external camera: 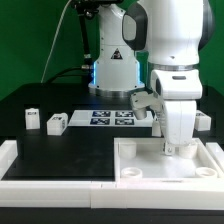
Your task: Assemble one leg
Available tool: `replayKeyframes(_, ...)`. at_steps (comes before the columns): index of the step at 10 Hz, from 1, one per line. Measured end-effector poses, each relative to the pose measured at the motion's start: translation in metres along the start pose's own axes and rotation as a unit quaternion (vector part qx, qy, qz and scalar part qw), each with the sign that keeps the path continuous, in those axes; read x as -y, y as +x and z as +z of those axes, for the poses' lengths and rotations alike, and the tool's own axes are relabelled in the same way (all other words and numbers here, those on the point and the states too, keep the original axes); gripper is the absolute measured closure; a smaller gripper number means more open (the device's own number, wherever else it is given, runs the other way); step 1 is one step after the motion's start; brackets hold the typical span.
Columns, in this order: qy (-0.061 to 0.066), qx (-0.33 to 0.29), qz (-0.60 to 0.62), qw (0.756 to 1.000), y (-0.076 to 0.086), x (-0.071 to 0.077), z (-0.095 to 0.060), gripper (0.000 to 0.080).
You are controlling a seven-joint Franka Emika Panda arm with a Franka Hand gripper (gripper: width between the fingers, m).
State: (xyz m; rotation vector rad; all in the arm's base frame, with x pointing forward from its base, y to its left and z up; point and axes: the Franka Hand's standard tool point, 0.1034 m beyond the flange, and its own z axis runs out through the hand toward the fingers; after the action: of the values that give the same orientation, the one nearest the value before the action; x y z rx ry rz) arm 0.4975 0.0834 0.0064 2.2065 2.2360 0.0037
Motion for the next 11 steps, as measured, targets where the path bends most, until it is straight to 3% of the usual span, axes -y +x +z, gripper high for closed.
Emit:
replayKeyframes(1,0.0,0.0,0.0,1.0,0.0,0.0,0.0,0.0315)
replayKeyframes(2,0.0,0.0,0.0,1.0,0.0,0.0,0.0,0.0205)
replayKeyframes(3,0.0,0.0,0.0,1.0,0.0,0.0,0.0,0.0167)
replayKeyframes(6,0.001,0.0,0.001,1.0,0.0,0.001,0.0,0.0151)
replayKeyframes(11,-0.009,0.008,0.062,0.998,0.008,0.037,-0.04,0.0151)
